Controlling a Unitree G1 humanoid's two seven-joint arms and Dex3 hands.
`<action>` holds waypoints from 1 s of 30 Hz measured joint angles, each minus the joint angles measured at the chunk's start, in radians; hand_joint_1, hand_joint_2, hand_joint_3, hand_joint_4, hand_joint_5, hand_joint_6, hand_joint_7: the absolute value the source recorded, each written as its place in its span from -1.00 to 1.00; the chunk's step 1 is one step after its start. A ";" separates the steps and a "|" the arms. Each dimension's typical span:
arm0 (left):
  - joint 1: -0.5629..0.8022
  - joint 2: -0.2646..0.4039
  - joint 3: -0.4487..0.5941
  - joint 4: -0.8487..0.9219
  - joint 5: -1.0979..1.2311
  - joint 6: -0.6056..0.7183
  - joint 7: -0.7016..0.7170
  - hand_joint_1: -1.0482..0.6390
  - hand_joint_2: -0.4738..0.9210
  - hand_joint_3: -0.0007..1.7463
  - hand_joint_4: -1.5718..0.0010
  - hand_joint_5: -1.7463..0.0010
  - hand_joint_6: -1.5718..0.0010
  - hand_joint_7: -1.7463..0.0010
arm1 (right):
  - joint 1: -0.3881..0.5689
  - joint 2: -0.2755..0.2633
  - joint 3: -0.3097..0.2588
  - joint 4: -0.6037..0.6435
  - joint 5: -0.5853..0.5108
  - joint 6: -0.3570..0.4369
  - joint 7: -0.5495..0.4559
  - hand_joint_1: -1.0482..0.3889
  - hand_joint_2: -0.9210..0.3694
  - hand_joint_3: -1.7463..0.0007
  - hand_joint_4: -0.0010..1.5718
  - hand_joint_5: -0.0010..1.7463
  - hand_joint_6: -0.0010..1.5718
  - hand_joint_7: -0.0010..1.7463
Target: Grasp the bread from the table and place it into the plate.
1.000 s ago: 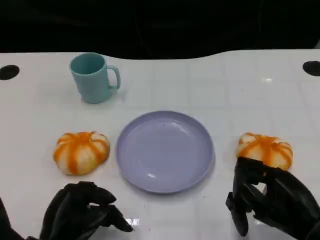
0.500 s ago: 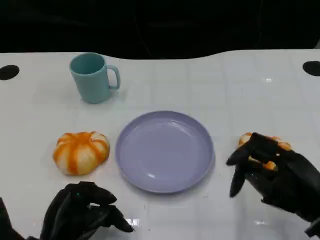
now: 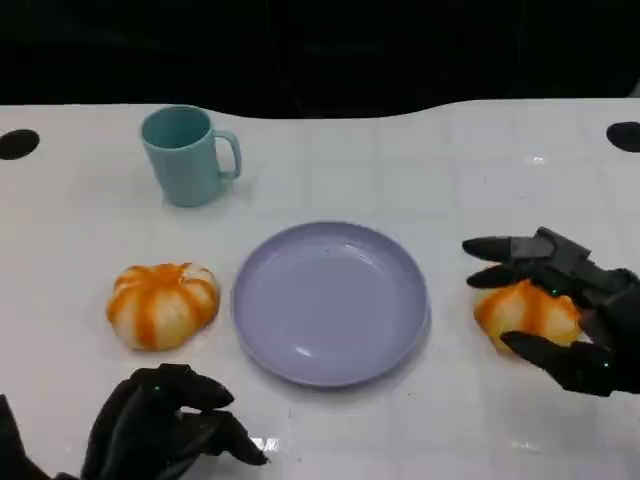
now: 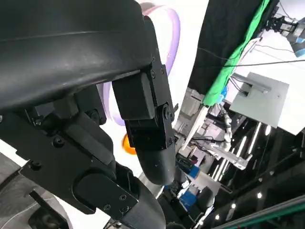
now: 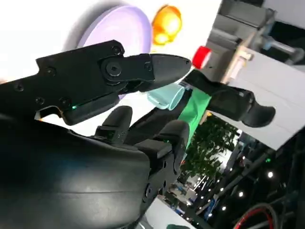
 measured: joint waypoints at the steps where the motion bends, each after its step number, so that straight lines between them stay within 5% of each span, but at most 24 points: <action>1: 0.000 0.000 0.000 0.000 0.000 0.000 0.000 -0.89 0.57 -1.00 -1.00 0.53 -1.00 0.82 | -0.005 -0.011 0.000 0.004 -0.019 -0.018 -0.013 -0.22 -1.00 0.82 -0.98 -0.33 -0.68 -0.80; 7: 0.000 0.000 0.000 0.000 0.000 0.000 0.000 -0.88 0.57 -1.00 -1.00 0.53 -1.00 0.83 | -0.029 -0.082 -0.001 0.027 -0.194 -0.088 -0.118 0.04 -0.91 0.91 -1.00 -0.60 -0.73 -0.88; 14: 0.000 0.000 -0.001 0.000 0.000 0.000 0.000 -0.89 0.57 -1.00 -1.00 0.53 -1.00 0.82 | -0.032 -0.168 0.011 -0.012 -0.380 -0.049 -0.202 0.47 -0.78 0.96 -1.00 -0.79 -0.71 -0.92; 30: -0.018 -0.001 -0.001 0.015 0.003 -0.001 0.000 -0.87 0.57 -1.00 -1.00 0.53 -1.00 0.84 | -0.080 -0.256 0.163 -0.066 -0.672 0.116 -0.280 0.45 -0.68 0.99 -0.99 -0.61 -0.62 -0.98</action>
